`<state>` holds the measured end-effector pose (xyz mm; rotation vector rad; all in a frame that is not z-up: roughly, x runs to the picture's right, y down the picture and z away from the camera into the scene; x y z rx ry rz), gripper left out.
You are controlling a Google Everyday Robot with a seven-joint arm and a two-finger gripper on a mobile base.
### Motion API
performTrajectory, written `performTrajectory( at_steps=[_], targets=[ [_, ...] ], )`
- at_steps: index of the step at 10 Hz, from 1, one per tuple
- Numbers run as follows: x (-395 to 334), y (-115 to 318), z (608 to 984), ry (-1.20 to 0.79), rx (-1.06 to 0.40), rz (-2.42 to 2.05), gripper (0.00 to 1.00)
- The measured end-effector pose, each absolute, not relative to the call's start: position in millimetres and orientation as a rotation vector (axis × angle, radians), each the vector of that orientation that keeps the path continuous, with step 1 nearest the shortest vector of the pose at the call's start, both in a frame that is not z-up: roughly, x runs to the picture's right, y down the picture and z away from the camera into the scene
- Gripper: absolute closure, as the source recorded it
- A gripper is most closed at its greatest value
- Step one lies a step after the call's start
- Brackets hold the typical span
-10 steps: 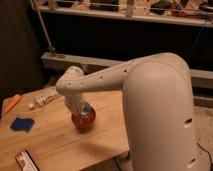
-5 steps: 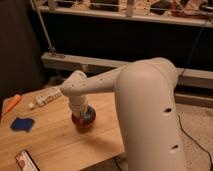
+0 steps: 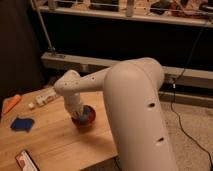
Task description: Place the ceramic cup in the ceramic bowl
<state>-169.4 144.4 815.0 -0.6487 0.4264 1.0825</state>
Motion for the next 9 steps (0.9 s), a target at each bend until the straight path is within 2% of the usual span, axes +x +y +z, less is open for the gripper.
performTrajectory(
  at_steps=[6, 9],
  targets=[
    [-163.9, 149.4, 813.3, 0.472, -0.632, 1.048, 0.32],
    [-173.8, 134.7, 803.6, 0.431, -0.641, 1.075, 0.32]
  ],
)
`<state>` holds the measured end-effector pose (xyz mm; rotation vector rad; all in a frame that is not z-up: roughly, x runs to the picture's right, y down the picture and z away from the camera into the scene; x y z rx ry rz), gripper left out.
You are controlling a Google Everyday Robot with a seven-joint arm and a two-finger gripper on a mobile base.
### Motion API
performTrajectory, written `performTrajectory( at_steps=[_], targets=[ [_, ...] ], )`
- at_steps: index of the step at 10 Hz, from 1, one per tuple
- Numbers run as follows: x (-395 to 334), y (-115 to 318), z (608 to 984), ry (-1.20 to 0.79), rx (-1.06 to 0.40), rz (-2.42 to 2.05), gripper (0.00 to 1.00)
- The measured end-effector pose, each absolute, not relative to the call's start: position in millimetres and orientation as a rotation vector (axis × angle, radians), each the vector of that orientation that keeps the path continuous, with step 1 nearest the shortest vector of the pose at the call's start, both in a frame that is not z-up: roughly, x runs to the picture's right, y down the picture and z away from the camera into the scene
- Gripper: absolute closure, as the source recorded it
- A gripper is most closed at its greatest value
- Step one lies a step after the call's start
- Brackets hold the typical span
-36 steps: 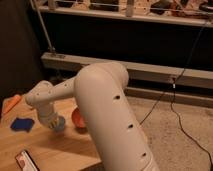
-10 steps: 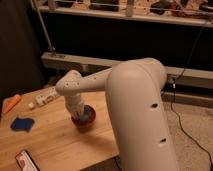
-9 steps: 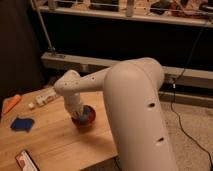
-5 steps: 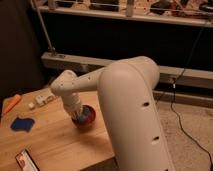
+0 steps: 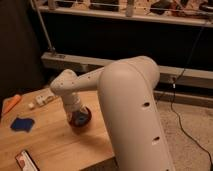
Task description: Place the ceramic cup in the ceramic bowl
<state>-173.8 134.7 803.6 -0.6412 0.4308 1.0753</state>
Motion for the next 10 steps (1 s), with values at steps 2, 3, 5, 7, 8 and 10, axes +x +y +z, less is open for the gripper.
performTrajectory(
  at_steps=[2, 3, 5, 7, 8, 10],
  targets=[
    [-178.5, 104.0, 784.5, 0.367, -0.650, 1.130, 0.32],
    [-177.6, 94.2, 779.6, 0.350, -0.648, 1.148, 0.32],
    [-162.9, 57.0, 762.6, 0.310, -0.614, 1.218, 0.32],
    [-120.5, 34.3, 768.6, 0.334, -0.557, 1.324, 0.32],
    [-103.3, 31.1, 775.7, 0.340, -0.545, 1.369, 0.32],
    [-70.4, 33.7, 789.7, 0.362, -0.547, 1.473, 0.32]
  ],
)
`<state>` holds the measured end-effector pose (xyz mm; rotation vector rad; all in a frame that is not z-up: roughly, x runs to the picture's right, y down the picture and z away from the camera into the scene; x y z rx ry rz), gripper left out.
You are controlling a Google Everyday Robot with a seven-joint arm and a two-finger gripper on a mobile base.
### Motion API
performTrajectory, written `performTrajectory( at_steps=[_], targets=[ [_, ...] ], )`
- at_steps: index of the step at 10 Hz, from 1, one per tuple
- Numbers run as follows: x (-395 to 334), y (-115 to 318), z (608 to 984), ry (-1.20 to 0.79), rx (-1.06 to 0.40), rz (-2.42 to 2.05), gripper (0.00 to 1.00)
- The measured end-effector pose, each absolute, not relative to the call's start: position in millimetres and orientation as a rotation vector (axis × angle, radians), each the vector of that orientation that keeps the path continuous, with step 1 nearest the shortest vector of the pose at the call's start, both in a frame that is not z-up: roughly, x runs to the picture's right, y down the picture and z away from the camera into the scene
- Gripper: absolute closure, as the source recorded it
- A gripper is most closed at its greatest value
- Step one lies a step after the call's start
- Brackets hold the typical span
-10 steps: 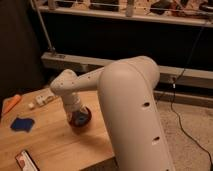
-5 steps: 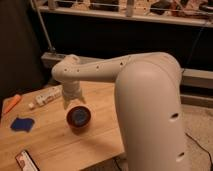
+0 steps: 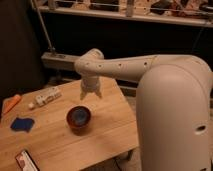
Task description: Place the ceramic cup in the ceramic bowl
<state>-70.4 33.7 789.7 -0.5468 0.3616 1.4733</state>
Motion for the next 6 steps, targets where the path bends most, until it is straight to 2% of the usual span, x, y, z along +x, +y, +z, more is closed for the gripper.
performTrajectory(
  at_steps=[6],
  targets=[
    [-76.6, 35.6, 789.3, 0.358, -0.554, 1.467, 0.32]
  ],
)
